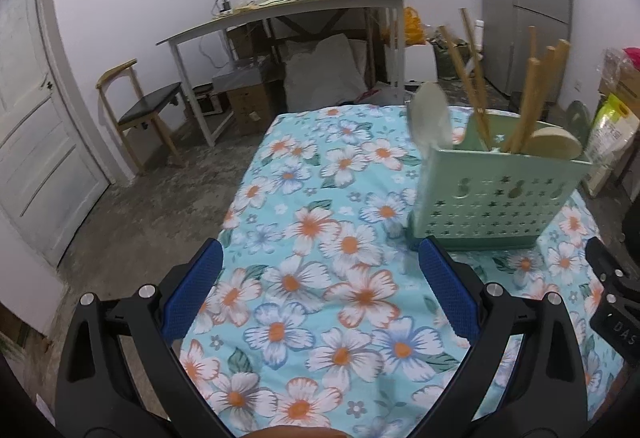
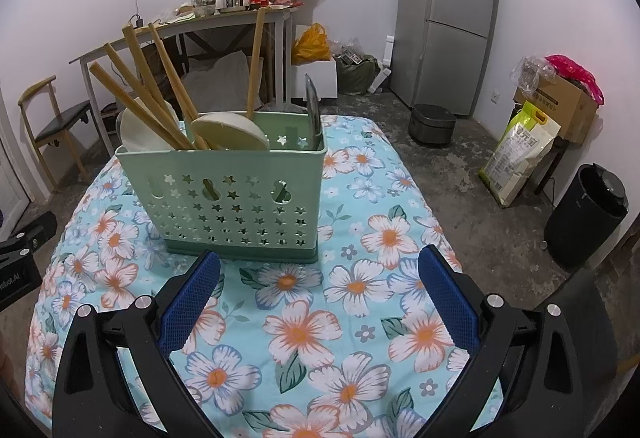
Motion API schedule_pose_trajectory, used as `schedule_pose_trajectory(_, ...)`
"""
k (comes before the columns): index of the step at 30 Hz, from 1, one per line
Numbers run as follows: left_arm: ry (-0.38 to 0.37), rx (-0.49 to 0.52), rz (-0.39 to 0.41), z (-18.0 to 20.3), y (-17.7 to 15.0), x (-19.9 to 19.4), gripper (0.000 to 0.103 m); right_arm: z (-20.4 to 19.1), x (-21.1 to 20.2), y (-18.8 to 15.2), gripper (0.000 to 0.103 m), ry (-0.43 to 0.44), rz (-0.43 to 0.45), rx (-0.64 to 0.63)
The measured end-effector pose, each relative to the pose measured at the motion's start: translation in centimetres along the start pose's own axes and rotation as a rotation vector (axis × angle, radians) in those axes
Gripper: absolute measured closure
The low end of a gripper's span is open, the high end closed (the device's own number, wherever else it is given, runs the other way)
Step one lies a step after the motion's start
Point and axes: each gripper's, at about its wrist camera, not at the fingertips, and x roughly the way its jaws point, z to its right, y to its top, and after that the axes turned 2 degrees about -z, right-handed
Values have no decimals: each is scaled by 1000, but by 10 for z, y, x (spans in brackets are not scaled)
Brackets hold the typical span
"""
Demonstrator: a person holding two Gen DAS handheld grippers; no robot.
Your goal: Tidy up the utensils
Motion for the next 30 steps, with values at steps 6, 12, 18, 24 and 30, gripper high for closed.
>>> schedule_pose_trajectory(6,-40,13,3,18,2,-2,8,11,-3,1,7,-28,1,16)
schedule_pose_trajectory(12,-61,18,-9,31,0,-1,8,21,-3,-1,7,-45,-7,32)
schedule_pose_trajectory(18,-70,22,-16,37,-2,0,8,22,0,-3,6,-47,-12,35)
schedule_pose_trajectory(24,-68,14,-24,40,-3,2,8,21,1,-4,6,-48,-16,29)
schedule_pose_trajectory(30,-74,16,-27,43,-5,2,8,21,2,-5,6,-52,-20,31)
